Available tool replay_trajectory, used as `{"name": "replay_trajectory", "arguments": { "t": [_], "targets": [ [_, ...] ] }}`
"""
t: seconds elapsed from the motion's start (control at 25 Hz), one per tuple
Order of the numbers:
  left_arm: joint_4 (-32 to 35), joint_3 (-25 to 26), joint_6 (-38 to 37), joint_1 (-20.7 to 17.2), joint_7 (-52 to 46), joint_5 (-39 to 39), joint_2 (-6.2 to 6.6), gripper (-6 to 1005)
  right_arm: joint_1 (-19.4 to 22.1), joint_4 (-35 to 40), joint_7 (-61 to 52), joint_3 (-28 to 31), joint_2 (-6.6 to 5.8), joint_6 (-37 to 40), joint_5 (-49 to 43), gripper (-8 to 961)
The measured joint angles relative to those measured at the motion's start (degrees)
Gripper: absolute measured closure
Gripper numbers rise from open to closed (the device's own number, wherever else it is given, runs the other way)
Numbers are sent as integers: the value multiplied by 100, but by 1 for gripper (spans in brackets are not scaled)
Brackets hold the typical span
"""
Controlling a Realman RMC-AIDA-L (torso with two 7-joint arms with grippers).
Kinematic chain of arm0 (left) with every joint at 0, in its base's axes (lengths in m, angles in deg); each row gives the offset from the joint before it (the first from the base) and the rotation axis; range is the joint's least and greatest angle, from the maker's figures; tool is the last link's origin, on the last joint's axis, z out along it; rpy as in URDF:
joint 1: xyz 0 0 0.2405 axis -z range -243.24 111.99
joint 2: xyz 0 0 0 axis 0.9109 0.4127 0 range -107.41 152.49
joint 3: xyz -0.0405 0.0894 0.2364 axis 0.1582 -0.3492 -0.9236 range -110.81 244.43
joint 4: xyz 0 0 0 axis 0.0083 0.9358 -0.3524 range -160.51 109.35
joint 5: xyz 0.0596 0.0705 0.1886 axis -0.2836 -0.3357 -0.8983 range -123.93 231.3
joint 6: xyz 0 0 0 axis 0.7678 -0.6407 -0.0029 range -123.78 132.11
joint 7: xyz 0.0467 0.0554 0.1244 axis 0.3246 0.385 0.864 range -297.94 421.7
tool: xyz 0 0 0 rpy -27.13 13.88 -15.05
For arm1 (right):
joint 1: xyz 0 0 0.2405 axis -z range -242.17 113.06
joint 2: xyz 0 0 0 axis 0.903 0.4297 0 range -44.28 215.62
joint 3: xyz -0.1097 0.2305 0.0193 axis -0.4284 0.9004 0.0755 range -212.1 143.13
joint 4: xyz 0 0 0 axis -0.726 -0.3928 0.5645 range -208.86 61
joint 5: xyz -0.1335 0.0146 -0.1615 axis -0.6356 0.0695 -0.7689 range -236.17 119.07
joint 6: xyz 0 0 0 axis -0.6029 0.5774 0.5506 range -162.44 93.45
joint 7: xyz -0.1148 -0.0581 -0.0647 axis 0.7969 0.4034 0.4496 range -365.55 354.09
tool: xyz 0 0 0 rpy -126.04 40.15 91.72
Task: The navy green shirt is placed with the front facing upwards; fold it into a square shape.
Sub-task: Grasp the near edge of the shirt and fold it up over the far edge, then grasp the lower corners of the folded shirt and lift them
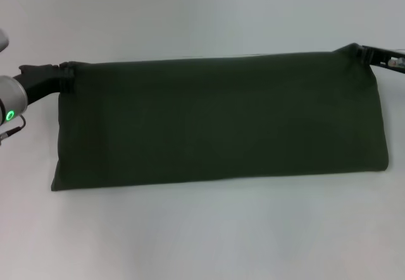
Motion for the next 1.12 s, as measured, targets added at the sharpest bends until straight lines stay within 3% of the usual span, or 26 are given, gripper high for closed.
{"name": "replay_trajectory", "arguments": {
  "t": [0.32, 0.56, 0.8, 0.96, 1.12],
  "targets": [
    [-224, -147, 474, 193, 64, 3, 5, 954, -321, -380, 819, -14, 70, -639, 137, 899],
    [-379, -152, 519, 270, 301, 70, -17, 951, -316, -471, 1585, -17, 197, -768, 553, 889],
    [-424, -153, 597, 288, 314, 393, -13, 948, -289, -586, 1992, -13, 212, -920, 986, 830],
    [-420, -160, 602, 287, 331, 410, -10, 702, -279, -578, 1995, -10, 195, -1036, 980, 791],
    [-389, -122, 515, 237, 149, 478, 13, 541, -222, -545, 1913, -9, 163, -918, 974, 517]
  ]
}}
